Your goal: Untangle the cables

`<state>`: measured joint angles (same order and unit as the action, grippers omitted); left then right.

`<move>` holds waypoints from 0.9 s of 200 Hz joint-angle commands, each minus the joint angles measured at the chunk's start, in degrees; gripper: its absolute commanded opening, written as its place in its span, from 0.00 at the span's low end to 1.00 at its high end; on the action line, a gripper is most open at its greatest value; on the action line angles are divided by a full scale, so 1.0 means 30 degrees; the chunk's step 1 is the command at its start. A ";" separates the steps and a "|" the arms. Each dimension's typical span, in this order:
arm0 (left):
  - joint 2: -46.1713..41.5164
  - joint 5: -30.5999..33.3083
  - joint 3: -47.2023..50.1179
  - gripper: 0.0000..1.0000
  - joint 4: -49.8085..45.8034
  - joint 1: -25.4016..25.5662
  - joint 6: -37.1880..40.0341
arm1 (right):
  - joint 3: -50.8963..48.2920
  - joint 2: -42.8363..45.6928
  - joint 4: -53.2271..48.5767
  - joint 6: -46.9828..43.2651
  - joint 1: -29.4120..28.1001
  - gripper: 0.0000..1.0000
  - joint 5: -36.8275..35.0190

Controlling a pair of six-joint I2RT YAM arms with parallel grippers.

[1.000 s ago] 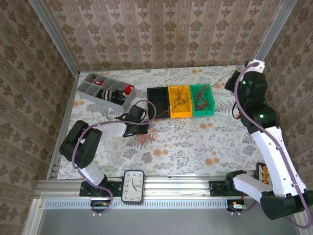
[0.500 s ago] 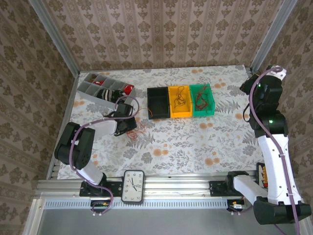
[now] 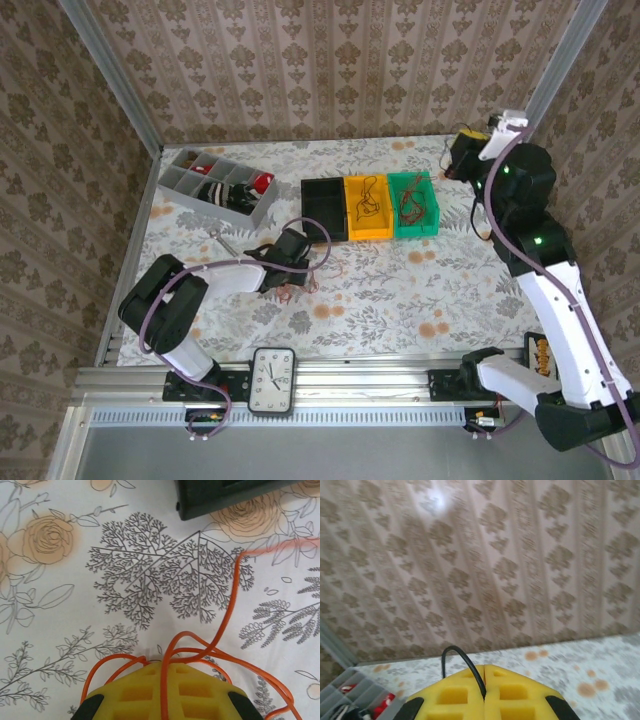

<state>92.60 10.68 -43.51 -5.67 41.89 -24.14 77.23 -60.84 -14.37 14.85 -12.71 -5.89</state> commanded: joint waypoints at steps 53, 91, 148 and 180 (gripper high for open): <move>-0.0456 0.0498 0.0877 0.00 -0.0146 -0.0611 -0.0338 | 0.3239 -0.5516 0.3882 0.0502 -0.0883 0.03 0.3571; -0.0455 0.0499 0.1080 0.00 0.0008 -0.0662 -0.0412 | 0.3712 -0.6962 0.4017 0.0565 -0.1095 0.03 0.3810; -0.0280 0.0463 0.1121 0.00 0.0117 -0.0666 -0.0472 | 0.3595 -0.6452 0.4170 -0.0294 -0.1133 0.03 0.3422; -0.0119 0.0428 0.0967 0.00 0.0067 -0.0664 -0.0439 | 0.4814 -0.6423 0.4582 -0.1455 -0.1143 0.02 0.3009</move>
<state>91.64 10.76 -41.32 -2.63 40.42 -24.40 87.35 -82.32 -4.25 13.87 -15.81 3.68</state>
